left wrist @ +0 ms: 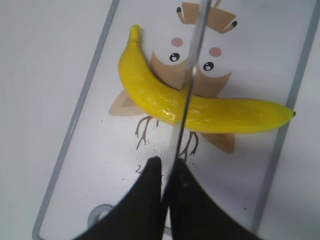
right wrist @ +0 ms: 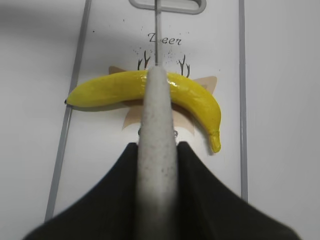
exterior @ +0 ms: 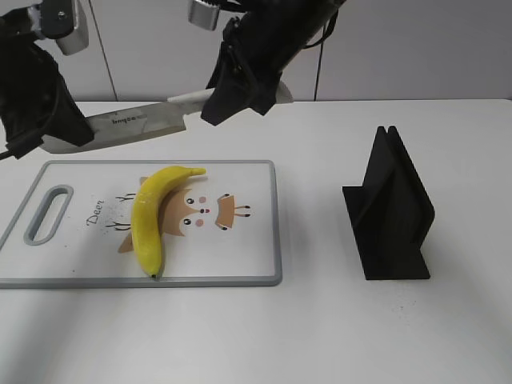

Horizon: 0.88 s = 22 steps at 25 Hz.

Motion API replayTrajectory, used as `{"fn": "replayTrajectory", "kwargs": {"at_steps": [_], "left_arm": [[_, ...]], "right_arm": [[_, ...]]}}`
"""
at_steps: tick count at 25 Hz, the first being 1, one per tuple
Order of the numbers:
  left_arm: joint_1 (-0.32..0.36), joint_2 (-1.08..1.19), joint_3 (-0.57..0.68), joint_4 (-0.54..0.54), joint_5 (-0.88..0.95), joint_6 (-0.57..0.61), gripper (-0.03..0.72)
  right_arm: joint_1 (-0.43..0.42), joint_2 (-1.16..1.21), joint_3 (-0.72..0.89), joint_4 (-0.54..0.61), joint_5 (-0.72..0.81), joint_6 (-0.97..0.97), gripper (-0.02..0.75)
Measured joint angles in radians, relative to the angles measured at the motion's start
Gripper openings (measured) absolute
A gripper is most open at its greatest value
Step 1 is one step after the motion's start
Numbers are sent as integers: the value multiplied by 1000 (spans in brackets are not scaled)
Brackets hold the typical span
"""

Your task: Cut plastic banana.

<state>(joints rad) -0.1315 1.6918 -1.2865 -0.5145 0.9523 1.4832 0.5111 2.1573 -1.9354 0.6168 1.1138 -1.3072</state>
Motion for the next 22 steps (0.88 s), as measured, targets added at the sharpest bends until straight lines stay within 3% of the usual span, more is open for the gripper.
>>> {"fn": "replayTrajectory", "kwargs": {"at_steps": [13, 22], "left_arm": [[-8, 43, 77, -9, -70, 3, 16], [-33, 102, 77, -42, -106, 11, 17]], "right_arm": [[49, 93, -8, -219, 21, 127, 183], [55, 122, -8, -308, 51, 218, 183]]}}
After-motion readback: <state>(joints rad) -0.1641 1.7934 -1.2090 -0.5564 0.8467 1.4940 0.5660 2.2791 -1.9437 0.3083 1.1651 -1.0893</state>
